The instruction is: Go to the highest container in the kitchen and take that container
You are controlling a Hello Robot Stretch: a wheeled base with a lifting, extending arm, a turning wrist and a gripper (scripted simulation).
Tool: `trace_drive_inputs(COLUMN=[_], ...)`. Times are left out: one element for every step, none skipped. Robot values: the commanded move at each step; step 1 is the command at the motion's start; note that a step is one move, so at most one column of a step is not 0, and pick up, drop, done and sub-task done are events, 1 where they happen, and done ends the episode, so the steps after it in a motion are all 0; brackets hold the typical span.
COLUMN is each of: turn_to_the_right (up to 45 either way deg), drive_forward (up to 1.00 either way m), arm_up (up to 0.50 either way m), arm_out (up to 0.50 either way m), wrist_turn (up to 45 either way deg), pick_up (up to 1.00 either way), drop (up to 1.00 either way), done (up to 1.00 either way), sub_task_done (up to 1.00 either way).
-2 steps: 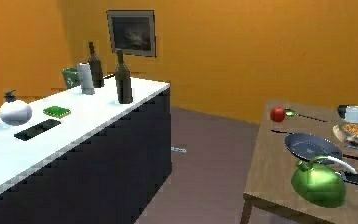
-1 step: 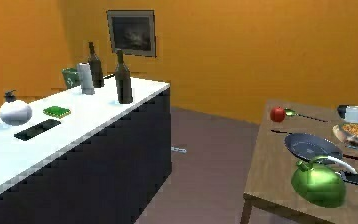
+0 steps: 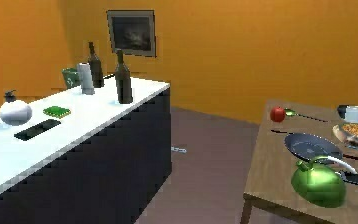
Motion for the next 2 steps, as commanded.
trace_drive_inputs(turn_to_the_right=[-45.0,45.0], drive_forward=[0.00,0.00], arm_up=[0.00,0.00], arm_out=[0.00,0.00], wrist_turn=[0.0,0.0], pick_up=[0.00,0.00], drop=[0.00,0.00], done=[0.00,0.00], sub_task_done=[0.00,0.00])
